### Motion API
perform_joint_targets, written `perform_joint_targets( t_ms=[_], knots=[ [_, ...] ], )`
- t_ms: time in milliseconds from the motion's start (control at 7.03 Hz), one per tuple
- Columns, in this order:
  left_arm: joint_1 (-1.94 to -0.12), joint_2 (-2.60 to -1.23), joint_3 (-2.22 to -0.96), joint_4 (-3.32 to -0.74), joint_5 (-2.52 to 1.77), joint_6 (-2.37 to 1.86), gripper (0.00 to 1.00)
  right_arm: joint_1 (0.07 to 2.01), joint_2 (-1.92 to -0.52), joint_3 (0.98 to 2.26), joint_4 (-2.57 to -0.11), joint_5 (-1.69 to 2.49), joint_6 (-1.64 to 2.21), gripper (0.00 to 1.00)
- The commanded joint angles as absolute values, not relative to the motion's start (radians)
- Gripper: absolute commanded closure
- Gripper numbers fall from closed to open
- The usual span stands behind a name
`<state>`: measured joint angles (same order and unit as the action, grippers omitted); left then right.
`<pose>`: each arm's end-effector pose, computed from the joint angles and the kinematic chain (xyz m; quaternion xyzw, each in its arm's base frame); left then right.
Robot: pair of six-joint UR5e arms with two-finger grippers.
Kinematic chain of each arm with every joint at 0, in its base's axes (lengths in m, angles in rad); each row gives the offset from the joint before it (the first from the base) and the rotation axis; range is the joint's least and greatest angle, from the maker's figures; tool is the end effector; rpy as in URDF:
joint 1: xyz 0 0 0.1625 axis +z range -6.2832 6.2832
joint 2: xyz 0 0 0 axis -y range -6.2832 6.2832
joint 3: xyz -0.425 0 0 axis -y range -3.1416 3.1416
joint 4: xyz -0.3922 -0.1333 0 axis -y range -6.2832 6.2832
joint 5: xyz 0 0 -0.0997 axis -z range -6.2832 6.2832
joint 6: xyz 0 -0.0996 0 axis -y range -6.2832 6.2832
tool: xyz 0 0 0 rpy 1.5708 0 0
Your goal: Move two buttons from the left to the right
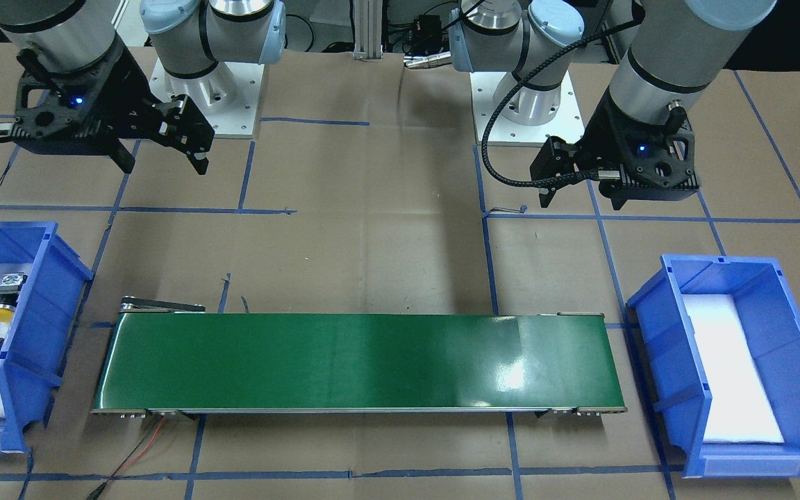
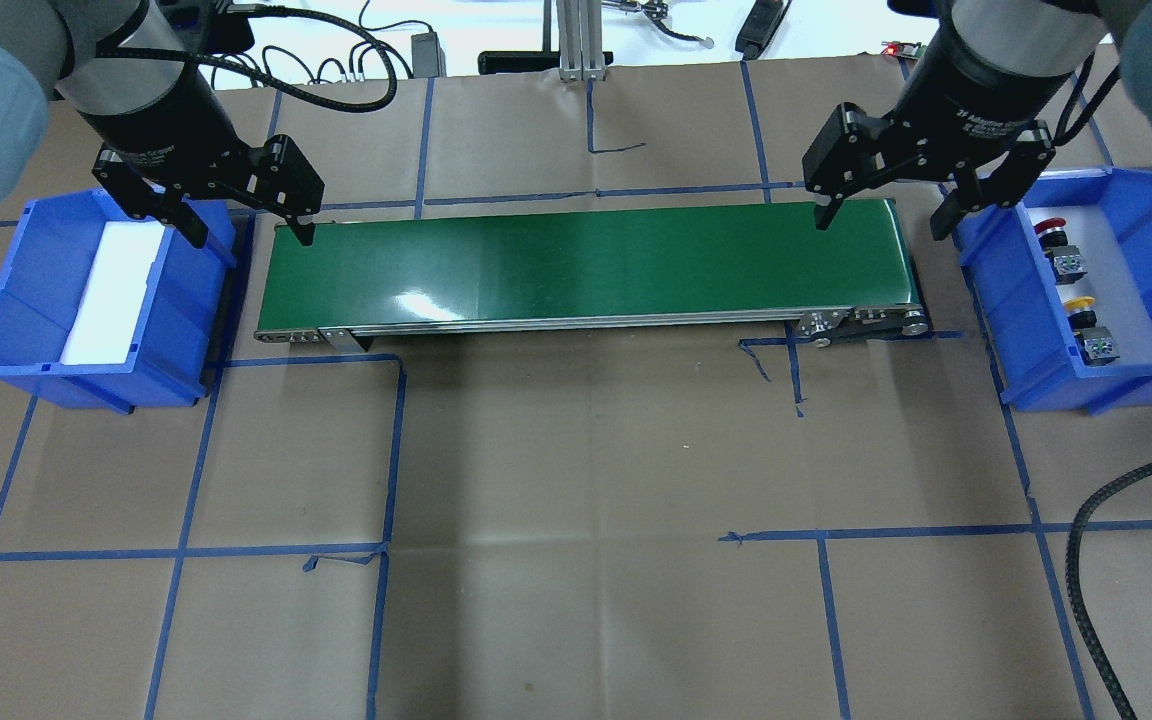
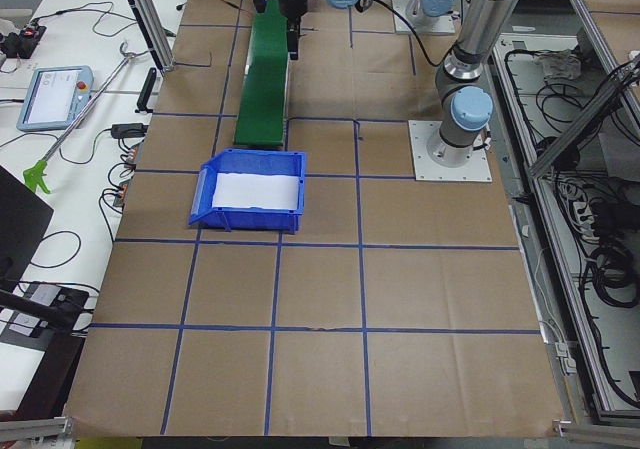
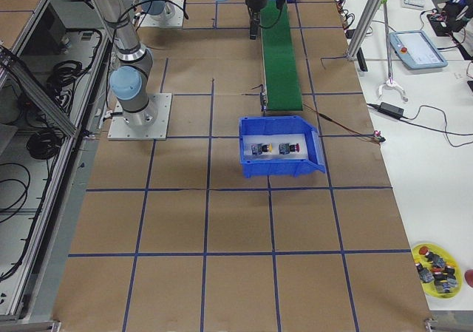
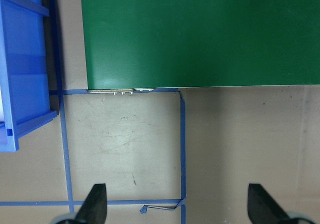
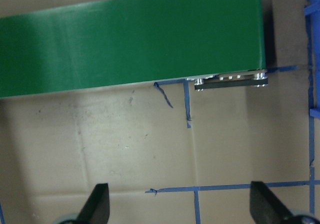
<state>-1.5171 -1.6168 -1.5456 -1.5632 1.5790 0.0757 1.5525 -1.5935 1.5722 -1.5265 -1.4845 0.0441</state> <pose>-0.1049 -0.5164 0.4780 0.0110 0.9999 0.0069 0.0037 0.1331 -0.4824 0.4942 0.0317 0.9985 0.0120 0.0430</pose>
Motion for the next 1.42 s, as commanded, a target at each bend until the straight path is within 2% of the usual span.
perform_joint_targets(
  t_ms=[0, 1280],
  knots=[
    [-1.517, -1.617, -1.545, -1.562, 1.578, 0.077, 0.00, 1.574, -1.630, 1.632, -1.581, -1.546, 0.052, 0.00],
    [-1.517, -1.617, -1.543, -1.562, 1.578, 0.075, 0.00, 1.575, -1.611, 1.624, -1.605, -1.534, 0.051, 0.00]
  ],
)
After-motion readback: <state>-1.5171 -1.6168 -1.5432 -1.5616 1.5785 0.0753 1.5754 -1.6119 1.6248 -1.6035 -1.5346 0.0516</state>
